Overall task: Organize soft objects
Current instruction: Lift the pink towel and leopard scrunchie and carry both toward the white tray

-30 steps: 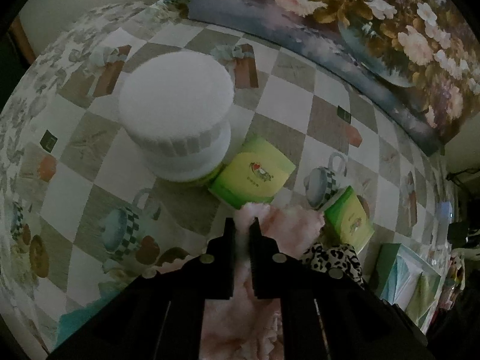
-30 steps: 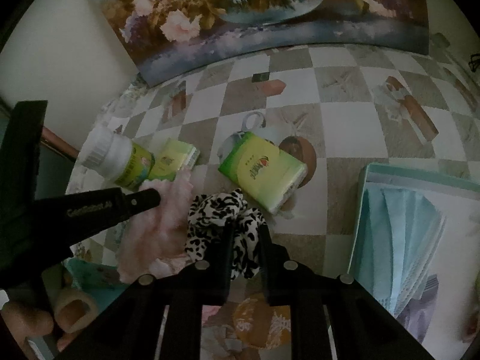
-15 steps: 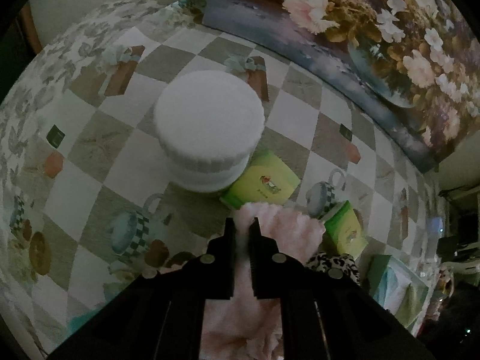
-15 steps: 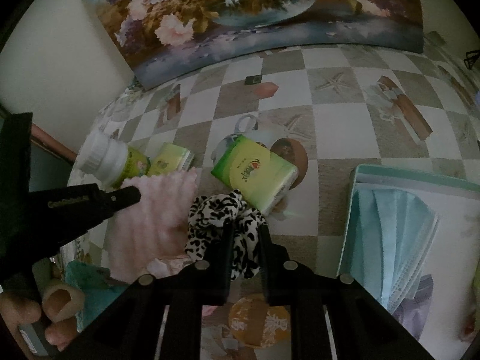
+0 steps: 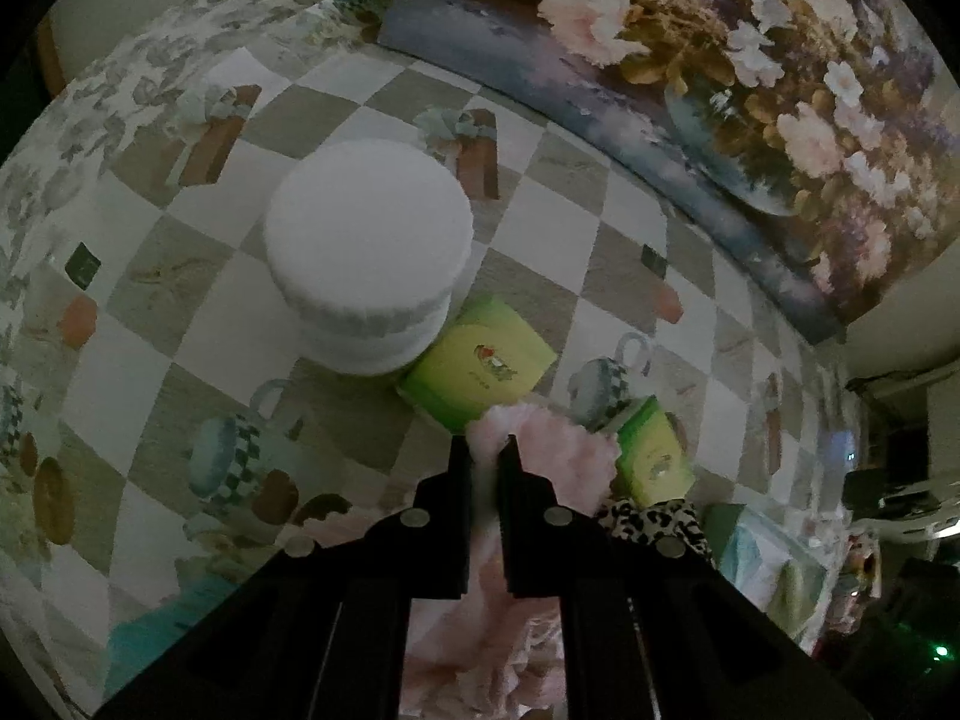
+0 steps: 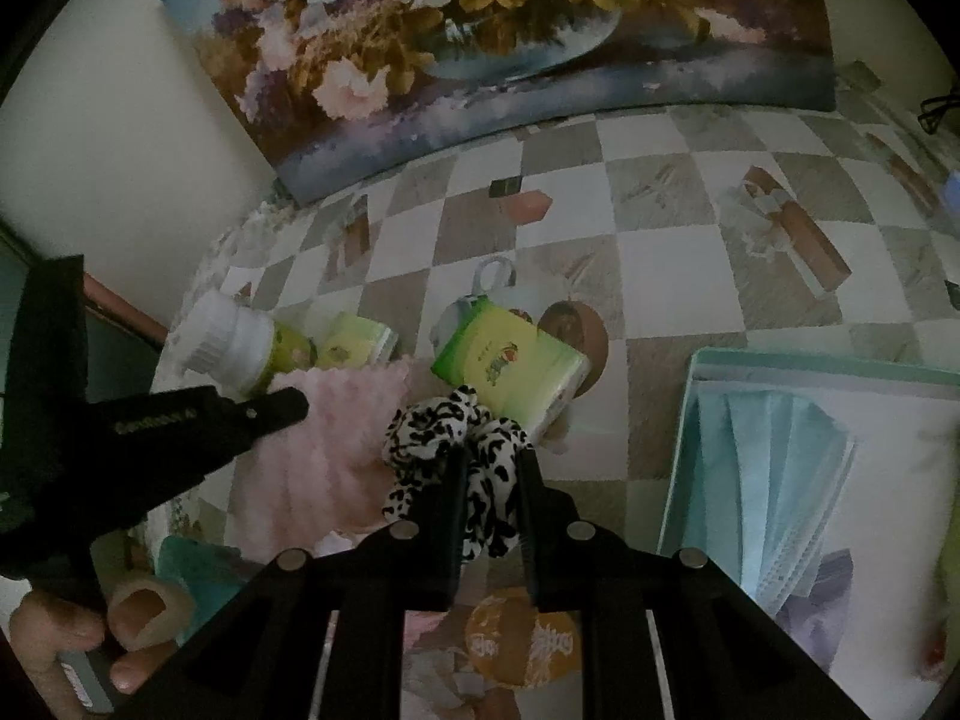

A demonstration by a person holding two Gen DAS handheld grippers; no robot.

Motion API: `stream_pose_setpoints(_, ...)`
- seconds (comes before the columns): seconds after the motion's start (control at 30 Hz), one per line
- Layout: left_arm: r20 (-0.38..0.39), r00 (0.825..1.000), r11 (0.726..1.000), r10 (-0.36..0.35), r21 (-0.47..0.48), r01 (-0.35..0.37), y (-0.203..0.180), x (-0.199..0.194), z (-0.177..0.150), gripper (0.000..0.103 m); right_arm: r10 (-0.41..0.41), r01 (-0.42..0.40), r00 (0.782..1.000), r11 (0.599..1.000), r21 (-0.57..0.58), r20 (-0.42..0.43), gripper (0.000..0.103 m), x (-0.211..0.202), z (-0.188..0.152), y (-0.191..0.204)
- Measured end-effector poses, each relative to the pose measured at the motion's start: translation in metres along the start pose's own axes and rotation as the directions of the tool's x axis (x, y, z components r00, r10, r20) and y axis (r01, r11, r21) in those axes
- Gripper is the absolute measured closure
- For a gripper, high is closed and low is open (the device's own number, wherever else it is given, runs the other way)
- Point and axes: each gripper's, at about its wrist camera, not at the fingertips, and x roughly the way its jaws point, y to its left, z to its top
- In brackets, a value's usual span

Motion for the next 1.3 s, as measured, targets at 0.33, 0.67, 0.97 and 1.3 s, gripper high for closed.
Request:
stream_pose_setpoints(0.33, 0.030, 0.997, 0.998, -0.066, 0.002, 0.066, -0.006, -0.015, 0.003, 0.098, 0.016, -0.017, 1.000, 1.000, 0.013, 0.021, 0.086, -0.010, 0.005, -0.003)
stream_pose_setpoints(0.67, 0.080, 0.992, 0.995, -0.102, 0.004, 0.102, -0.009, -0.033, 0.006, 0.098, 0.044, -0.045, 0.998, 0.999, 0.023, 0.055, 0.086, -0.027, 0.010, -0.003)
stream_pose_setpoints(0.97, 0.149, 0.980, 0.991, -0.135, 0.019, 0.134, -0.012, -0.062, 0.010, 0.098, 0.051, -0.053, 0.992, 0.998, 0.015, 0.113, 0.086, -0.051, 0.015, -0.001)
stream_pose_setpoints(1.3, 0.202, 0.964, 0.984, -0.175, 0.049, 0.169, -0.023, -0.090, 0.008, 0.098, 0.062, -0.063, 0.987, 0.998, 0.005, 0.151, 0.086, -0.063, 0.015, 0.001)
